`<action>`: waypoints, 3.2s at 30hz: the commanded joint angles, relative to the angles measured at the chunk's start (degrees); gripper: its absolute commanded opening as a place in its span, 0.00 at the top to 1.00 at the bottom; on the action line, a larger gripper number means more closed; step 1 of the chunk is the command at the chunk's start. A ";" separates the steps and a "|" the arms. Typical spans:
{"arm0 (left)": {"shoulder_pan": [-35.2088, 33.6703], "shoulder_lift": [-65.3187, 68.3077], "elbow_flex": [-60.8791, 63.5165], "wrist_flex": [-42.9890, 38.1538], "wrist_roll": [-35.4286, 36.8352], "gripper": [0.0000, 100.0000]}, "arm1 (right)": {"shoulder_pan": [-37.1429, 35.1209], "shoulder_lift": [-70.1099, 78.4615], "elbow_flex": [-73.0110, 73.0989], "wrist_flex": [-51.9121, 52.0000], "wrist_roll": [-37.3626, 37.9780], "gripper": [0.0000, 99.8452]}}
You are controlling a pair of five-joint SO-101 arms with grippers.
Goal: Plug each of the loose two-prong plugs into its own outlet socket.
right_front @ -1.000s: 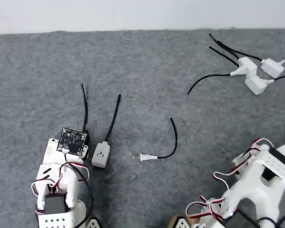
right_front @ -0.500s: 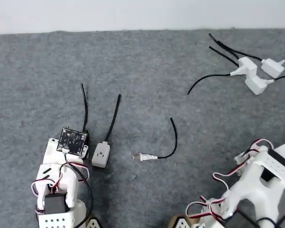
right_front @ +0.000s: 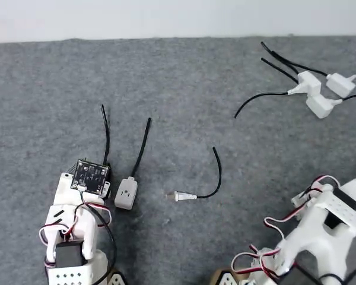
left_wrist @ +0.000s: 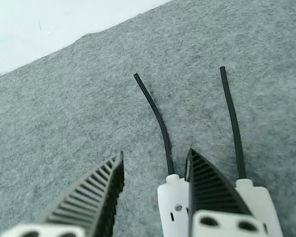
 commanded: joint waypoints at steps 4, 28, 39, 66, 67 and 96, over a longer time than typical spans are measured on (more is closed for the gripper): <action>0.26 -0.79 -0.66 -0.79 -0.70 0.80 | -0.48 -0.31 2.99 -0.48 2.11 0.98; 0.26 -0.79 -0.66 -0.70 -0.70 0.80 | -0.22 -0.31 4.22 -0.48 1.67 0.84; 0.35 -0.79 -0.66 -0.70 -0.70 0.80 | -0.22 -0.40 0.44 -0.66 -2.64 0.83; 0.26 -0.79 -0.66 -0.70 -0.70 0.80 | 2.95 0.31 -0.88 -0.84 -6.33 0.84; 0.26 -0.79 -0.66 -0.70 -0.70 0.80 | 2.95 1.36 -0.88 -0.92 -6.33 0.84; 0.35 -0.79 -0.66 -0.70 -0.70 0.80 | 2.51 20.79 -18.11 4.53 -4.84 0.99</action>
